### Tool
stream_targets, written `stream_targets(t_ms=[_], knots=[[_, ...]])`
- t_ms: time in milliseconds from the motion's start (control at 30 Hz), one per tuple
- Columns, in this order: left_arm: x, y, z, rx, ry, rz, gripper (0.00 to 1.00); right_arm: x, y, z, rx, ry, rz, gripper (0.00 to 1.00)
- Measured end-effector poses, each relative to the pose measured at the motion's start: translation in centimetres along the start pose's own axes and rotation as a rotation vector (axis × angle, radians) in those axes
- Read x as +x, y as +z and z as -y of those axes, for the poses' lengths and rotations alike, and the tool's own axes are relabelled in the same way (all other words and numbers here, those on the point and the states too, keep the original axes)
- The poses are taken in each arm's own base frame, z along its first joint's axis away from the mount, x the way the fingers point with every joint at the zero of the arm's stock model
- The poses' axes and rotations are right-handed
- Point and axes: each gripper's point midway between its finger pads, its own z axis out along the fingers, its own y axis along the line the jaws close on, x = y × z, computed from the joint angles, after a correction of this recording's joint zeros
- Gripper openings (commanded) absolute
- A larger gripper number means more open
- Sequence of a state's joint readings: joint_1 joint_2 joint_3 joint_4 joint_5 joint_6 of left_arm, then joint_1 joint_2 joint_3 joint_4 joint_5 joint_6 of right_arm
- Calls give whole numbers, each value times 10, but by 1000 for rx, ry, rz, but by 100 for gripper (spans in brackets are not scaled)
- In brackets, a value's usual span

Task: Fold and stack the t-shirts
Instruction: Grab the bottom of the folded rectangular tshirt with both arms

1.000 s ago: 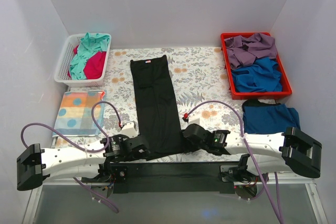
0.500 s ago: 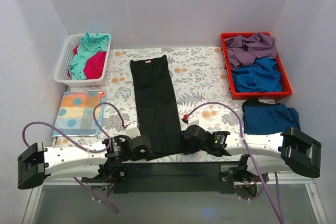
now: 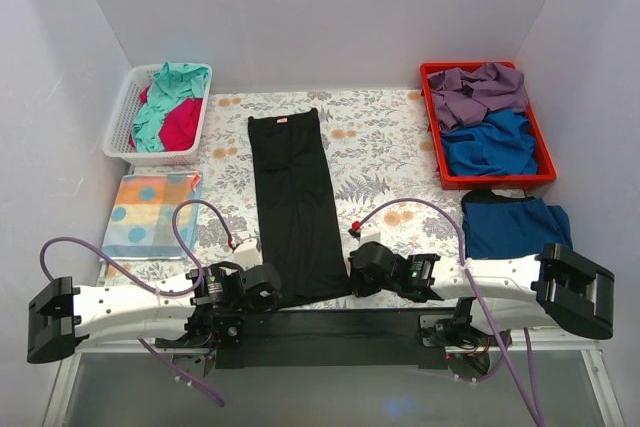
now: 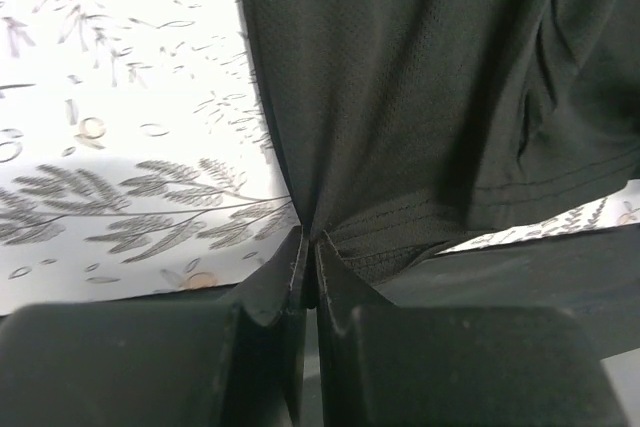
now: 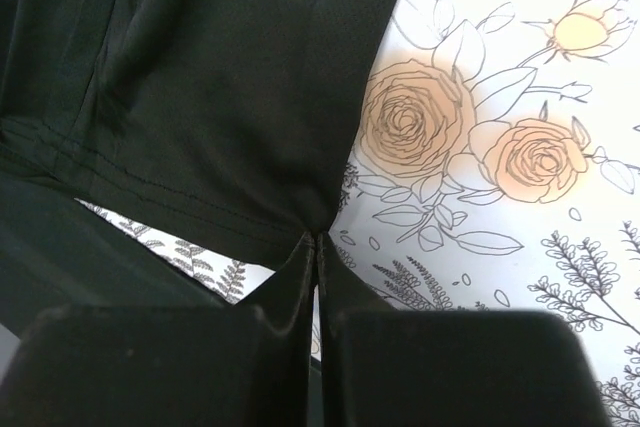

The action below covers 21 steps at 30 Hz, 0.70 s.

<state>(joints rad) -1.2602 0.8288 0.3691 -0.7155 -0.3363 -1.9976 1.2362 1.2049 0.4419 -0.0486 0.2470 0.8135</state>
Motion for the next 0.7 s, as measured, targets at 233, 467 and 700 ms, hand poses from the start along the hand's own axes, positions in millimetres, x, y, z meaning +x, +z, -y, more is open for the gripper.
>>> stream_targets(t_ms=[233,467,700], knots=[[1,-3,-9,-22,8,-4,0,5,-4,-2,-22,-3,-8,1],[1,-3,-8,-20,9,-3,0,6,-6,-6,-34,-11,-9,1],[-4,-4,-7,-11,8,25,0,6,-6,-7,-36,-20,-7,1]])
